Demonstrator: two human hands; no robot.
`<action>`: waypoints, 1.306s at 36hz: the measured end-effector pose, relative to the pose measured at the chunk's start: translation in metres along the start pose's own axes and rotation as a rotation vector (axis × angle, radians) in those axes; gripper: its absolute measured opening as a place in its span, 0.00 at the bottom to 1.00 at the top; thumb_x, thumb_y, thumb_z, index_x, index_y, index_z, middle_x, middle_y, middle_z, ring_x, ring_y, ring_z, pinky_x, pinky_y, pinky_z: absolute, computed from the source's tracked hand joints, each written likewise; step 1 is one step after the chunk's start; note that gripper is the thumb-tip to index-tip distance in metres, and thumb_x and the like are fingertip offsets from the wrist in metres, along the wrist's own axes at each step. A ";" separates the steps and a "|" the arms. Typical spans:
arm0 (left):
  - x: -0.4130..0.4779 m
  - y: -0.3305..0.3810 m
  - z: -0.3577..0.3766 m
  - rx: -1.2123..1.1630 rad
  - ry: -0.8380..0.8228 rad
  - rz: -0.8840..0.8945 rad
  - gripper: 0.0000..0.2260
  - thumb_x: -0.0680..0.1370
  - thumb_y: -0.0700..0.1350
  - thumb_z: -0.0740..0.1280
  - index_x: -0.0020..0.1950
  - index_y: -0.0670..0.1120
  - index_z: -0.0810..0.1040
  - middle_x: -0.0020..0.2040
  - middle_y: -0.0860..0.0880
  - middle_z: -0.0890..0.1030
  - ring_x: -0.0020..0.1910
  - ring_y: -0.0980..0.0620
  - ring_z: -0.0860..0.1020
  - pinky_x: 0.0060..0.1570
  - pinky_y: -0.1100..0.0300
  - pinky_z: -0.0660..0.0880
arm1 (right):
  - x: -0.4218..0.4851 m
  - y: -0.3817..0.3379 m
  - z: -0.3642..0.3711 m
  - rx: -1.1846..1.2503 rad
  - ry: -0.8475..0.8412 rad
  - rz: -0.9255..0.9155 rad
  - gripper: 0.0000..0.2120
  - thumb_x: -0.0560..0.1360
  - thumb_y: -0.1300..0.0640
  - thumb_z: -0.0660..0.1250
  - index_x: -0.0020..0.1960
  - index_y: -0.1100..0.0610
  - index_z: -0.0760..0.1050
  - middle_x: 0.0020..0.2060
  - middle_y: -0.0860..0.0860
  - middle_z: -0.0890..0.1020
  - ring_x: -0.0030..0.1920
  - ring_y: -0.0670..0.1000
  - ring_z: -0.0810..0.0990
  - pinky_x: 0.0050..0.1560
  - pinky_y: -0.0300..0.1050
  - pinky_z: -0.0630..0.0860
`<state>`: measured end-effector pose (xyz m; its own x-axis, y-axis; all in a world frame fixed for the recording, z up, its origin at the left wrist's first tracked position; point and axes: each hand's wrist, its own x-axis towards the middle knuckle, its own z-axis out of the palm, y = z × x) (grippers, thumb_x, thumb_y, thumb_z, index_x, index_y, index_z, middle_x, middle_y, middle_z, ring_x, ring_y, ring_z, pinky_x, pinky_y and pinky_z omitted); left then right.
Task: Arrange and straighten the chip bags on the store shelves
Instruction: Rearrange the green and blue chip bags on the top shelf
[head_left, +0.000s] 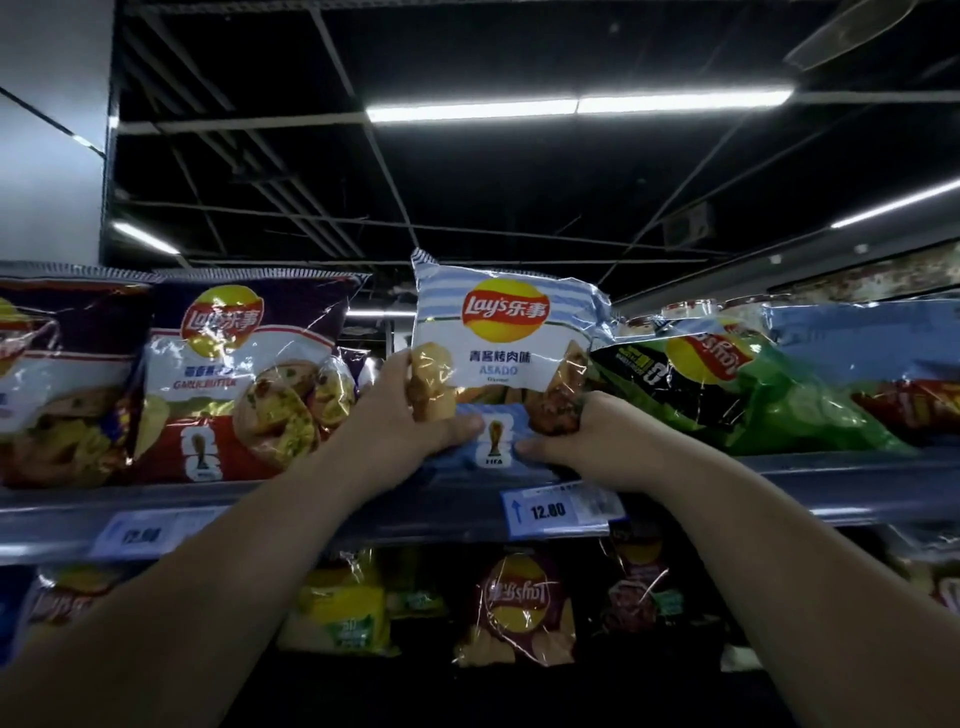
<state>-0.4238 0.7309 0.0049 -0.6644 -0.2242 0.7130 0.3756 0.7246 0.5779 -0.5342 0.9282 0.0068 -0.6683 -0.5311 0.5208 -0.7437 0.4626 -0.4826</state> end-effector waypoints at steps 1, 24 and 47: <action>-0.002 -0.003 0.000 0.022 0.063 0.034 0.31 0.70 0.53 0.78 0.65 0.61 0.63 0.52 0.68 0.70 0.47 0.72 0.71 0.43 0.72 0.67 | 0.000 -0.005 0.001 0.009 0.003 -0.028 0.15 0.70 0.34 0.73 0.46 0.45 0.81 0.45 0.45 0.83 0.47 0.48 0.82 0.48 0.47 0.80; -0.017 -0.036 0.005 0.048 0.364 0.196 0.35 0.74 0.41 0.75 0.68 0.65 0.58 0.62 0.65 0.69 0.61 0.69 0.70 0.58 0.68 0.69 | -0.005 -0.025 0.034 -0.174 0.058 -0.027 0.31 0.69 0.20 0.56 0.59 0.43 0.69 0.45 0.43 0.75 0.47 0.49 0.77 0.45 0.48 0.74; -0.044 -0.003 0.031 0.568 0.443 0.389 0.34 0.75 0.57 0.63 0.77 0.45 0.57 0.78 0.34 0.54 0.77 0.34 0.52 0.71 0.37 0.55 | -0.078 0.028 -0.007 -0.397 0.585 -0.097 0.42 0.76 0.37 0.66 0.81 0.50 0.49 0.82 0.54 0.51 0.81 0.55 0.44 0.80 0.53 0.38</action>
<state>-0.4159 0.7588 -0.0406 -0.1922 -0.0394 0.9806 0.0629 0.9966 0.0524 -0.5035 0.9874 -0.0422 -0.4149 -0.1659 0.8946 -0.6750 0.7154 -0.1804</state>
